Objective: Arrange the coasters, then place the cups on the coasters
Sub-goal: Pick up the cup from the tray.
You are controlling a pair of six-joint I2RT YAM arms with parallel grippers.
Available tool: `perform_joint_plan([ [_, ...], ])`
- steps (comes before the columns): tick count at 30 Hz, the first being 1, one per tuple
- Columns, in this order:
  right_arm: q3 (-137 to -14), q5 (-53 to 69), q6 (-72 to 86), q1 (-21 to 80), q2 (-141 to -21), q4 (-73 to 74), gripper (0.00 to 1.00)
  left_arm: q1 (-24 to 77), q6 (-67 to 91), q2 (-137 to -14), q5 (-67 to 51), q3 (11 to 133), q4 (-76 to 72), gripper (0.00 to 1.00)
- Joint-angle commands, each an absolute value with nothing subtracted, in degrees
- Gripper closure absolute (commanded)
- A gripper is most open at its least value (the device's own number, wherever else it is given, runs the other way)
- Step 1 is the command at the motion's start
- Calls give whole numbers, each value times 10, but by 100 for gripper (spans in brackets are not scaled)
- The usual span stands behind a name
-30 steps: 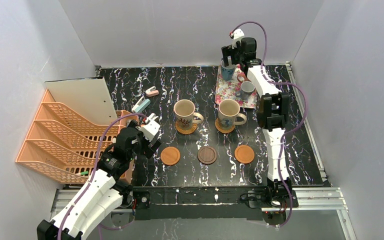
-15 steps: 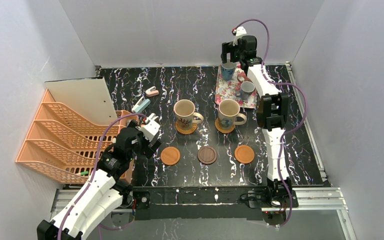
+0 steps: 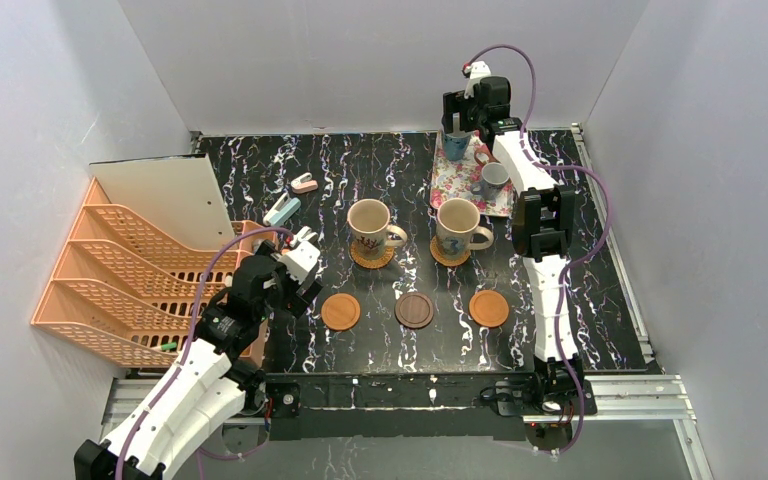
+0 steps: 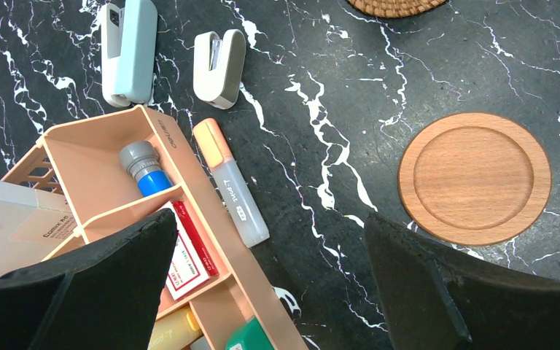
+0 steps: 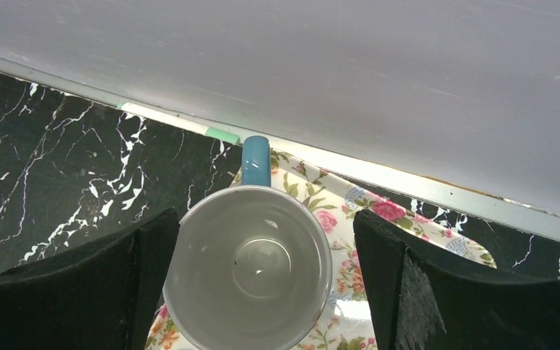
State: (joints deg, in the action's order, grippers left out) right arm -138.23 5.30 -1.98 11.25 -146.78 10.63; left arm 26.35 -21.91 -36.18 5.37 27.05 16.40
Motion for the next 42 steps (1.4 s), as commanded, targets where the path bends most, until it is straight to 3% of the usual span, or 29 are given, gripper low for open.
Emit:
perform_joint_plan([
  [1, -1394, 61, -33, 113, -1473, 109, 2, 261, -219, -357, 57, 266, 161, 2],
  [42, -1389, 117, -34, 110, -1431, 156, 2, 261, -219, -351, 50, 264, 161, 2],
])
